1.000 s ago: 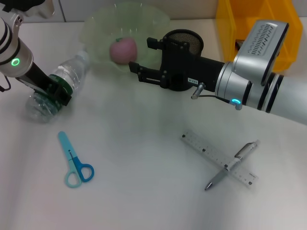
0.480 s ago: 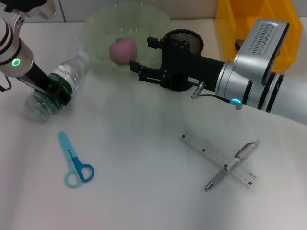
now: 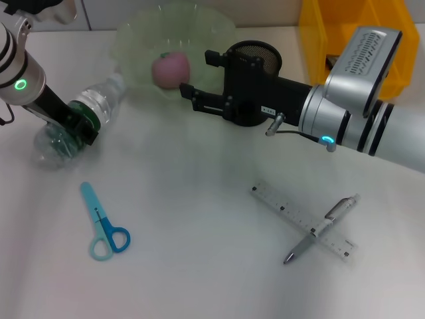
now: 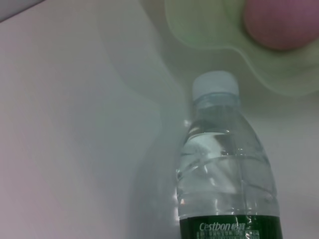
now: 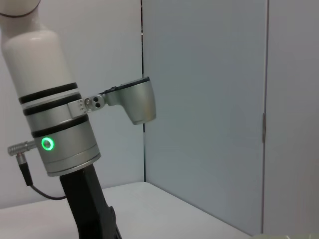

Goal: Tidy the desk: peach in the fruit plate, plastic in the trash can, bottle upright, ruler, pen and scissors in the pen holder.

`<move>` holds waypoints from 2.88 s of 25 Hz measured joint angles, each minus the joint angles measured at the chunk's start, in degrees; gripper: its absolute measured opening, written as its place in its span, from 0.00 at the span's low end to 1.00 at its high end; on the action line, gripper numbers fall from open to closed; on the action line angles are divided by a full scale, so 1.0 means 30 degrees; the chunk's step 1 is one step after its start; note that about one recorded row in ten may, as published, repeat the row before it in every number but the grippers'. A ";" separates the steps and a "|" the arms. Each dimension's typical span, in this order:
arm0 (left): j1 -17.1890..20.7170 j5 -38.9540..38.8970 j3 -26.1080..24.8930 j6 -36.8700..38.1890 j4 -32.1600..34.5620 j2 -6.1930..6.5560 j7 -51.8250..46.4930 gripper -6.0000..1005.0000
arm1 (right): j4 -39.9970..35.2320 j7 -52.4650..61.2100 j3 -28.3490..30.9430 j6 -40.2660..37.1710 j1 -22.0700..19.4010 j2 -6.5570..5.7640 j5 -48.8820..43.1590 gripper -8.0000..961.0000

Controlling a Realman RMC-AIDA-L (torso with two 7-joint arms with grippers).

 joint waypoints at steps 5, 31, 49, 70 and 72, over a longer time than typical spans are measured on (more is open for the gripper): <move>0.0963 -0.0018 -0.0073 0.0596 0.2081 -0.0230 0.0009 0.78 | -0.0014 -0.0004 0.0002 -0.0001 -0.0098 0.0001 0.0121 0.82; 0.6240 -0.2851 -0.0258 0.0985 1.2964 -0.1141 -0.0026 0.78 | -0.0357 0.0094 0.0267 -0.0162 -0.0361 0.0001 0.1227 0.82; 1.2422 -2.0039 -0.0062 -0.6590 1.2503 -0.1179 1.0902 0.78 | -0.0704 0.0564 0.0260 -0.0052 -0.0406 0.0001 0.1237 0.82; 1.1824 -3.4210 -0.1977 -0.0317 0.0154 -0.1107 2.7832 0.78 | -0.3831 0.6716 0.0272 -0.2007 -0.0251 -0.0444 0.0849 0.82; 1.1488 -3.4558 -0.2790 0.0975 -0.1521 -0.1072 2.9540 0.78 | -0.4711 0.8320 0.0859 -0.2489 -0.0237 -0.0627 -0.0123 0.82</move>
